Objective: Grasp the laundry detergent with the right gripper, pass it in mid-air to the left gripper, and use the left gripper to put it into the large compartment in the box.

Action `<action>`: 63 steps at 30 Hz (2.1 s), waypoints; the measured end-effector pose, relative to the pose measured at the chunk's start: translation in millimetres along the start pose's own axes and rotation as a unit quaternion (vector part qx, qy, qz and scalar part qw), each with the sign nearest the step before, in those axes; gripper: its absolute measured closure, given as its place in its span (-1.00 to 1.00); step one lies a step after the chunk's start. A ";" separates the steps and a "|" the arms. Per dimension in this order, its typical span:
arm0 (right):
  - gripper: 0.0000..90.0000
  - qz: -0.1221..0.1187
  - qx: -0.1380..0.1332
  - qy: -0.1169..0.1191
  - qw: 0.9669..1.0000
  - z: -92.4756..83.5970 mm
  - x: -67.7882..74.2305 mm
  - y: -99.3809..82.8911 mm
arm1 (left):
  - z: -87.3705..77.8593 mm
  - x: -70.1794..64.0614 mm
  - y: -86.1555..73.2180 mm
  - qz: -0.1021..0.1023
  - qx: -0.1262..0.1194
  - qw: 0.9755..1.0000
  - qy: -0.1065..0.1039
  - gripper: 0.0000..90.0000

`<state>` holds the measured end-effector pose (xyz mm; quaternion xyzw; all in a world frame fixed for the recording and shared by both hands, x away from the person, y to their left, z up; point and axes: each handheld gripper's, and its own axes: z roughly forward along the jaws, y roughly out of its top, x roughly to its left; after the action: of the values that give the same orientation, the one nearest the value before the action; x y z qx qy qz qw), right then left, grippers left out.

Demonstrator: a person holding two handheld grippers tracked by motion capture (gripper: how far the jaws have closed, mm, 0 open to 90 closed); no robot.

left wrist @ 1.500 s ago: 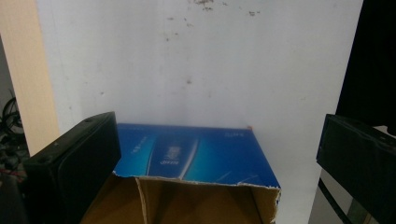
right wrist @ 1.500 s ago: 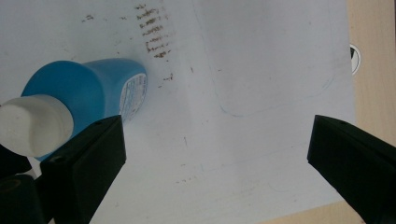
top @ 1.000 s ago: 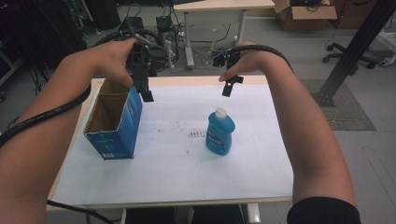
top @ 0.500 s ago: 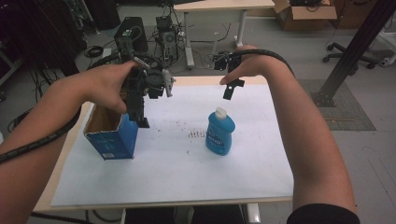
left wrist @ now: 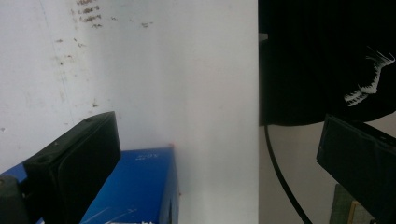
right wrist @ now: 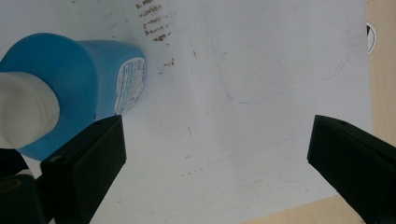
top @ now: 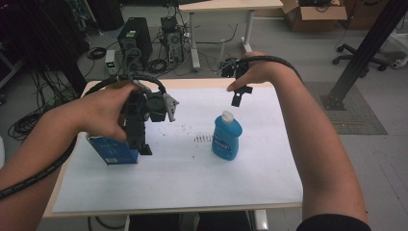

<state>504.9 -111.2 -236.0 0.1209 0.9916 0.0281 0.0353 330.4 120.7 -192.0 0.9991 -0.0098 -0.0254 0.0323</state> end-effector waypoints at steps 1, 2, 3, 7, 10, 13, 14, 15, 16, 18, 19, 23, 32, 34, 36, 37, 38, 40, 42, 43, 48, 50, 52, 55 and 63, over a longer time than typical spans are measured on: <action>-0.89 0.000 -0.002 -0.001 1.000 -0.9 0.1 -0.4 | 0.5 0.1 -0.4 -0.004 -0.002 1.000 -0.007 -1.00; -0.90 0.002 -0.006 -0.002 1.000 -1.6 0.4 -1.1 | 1.3 -0.4 -0.8 -0.005 -0.003 1.000 -0.006 -1.00; -0.90 0.004 -0.006 -0.002 1.000 -2.9 1.0 -2.0 | 1.7 -0.7 -1.0 -0.003 -0.003 1.000 -0.003 -1.00; -0.89 0.004 -0.008 -0.003 1.000 -7.0 3.0 -6.1 | 2.8 -1.7 -2.4 -0.003 -0.005 1.000 0.000 -1.00; -0.89 0.007 -0.015 -0.006 1.000 -10.0 6.3 -12.3 | 3.3 -2.9 -2.1 -0.002 -0.002 1.000 0.001 -1.00; -0.90 0.007 -0.005 -0.015 1.000 -14.4 11.9 -20.9 | 4.0 -4.0 -2.0 0.000 0.004 1.000 0.000 -1.00; -0.89 0.007 -0.006 -0.018 1.000 -15.9 13.9 -24.2 | 3.8 -4.2 -1.9 0.001 0.005 1.000 0.001 -1.00; -0.90 0.008 -0.005 -0.021 1.000 -17.2 16.4 -27.5 | 3.5 -4.4 -2.0 0.003 0.005 1.000 0.000 -1.00; -0.90 0.007 -0.004 -0.023 1.000 -18.8 18.8 -30.9 | 3.0 -4.8 -2.0 0.003 0.006 1.000 0.000 -1.00; -0.90 0.007 -0.008 -0.024 1.000 -21.9 23.5 -37.8 | 2.1 -4.7 -1.9 0.000 0.004 1.000 0.000 -1.00; -0.90 0.008 -0.012 -0.024 1.000 -23.1 25.9 -41.4 | 1.8 -4.5 -1.7 0.002 0.005 1.000 0.001 -1.00; -0.90 0.009 -0.026 -0.023 0.999 -25.4 35.3 -55.5 | 0.5 -5.0 -0.8 0.000 0.002 1.000 -0.002 -1.00; -0.89 0.002 -0.044 -0.029 0.999 -17.7 64.7 -77.8 | -2.8 -7.9 0.2 -0.003 -0.004 1.000 0.004 -1.00; -0.89 0.002 -0.053 -0.025 0.998 -13.7 71.4 -81.3 | -2.1 -7.1 0.5 -0.014 0.000 1.000 0.001 -1.00; -0.89 0.002 -0.061 -0.027 0.998 -9.7 77.1 -84.6 | -1.5 -6.3 0.5 -0.012 0.006 1.000 0.003 -1.00; -0.89 0.006 -0.065 -0.026 0.998 -7.4 80.9 -86.7 | -1.5 -6.3 0.5 -0.012 0.006 1.000 0.003 -1.00; -0.89 0.006 -0.069 -0.026 0.997 -6.3 82.6 -87.9 | -1.4 -5.7 -0.2 -0.011 0.002 1.000 0.002 -1.00; -0.89 0.008 -0.078 -0.024 0.997 -3.7 87.7 -91.2 | -0.7 -5.9 -1.0 -0.012 0.002 1.000 0.002 -1.00; -0.89 0.009 -0.088 -0.019 0.996 0.2 92.6 -94.4 | 0.1 -6.3 -1.6 -0.014 0.005 1.000 0.005 -1.00; -0.89 0.010 -0.089 -0.020 0.996 2.5 94.6 -95.9 | 0.1 -6.2 -1.8 -0.012 0.003 1.000 0.006 -1.00; -0.89 0.016 -0.102 -0.016 0.994 14.7 102.6 -103.9 | 0.3 -7.6 -1.8 -0.005 -0.006 1.000 0.007 -1.00; -0.89 0.018 -0.125 -0.012 0.992 18.4 106.1 -108.2 | 0.8 -8.2 -2.0 -0.001 -0.009 1.000 0.006 -1.00; -0.90 0.025 -0.143 -0.011 0.989 22.5 109.7 -112.5 | 2.0 -8.7 -1.8 0.000 -0.007 1.000 0.005 -1.00; -0.90 0.033 -0.158 -0.008 0.987 31.2 113.3 -118.1 | 3.2 -9.0 -0.9 0.002 -0.005 1.000 0.004 -1.00; -0.90 0.054 -0.184 0.007 0.981 57.4 118.3 -127.9 | 4.1 -10.9 2.5 0.007 -0.005 1.000 0.004 -1.00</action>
<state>364.3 -203.9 -308.8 0.1658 0.9616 0.2132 0.0480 319.3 118.1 -195.4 0.9989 -0.0168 -0.0210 0.0380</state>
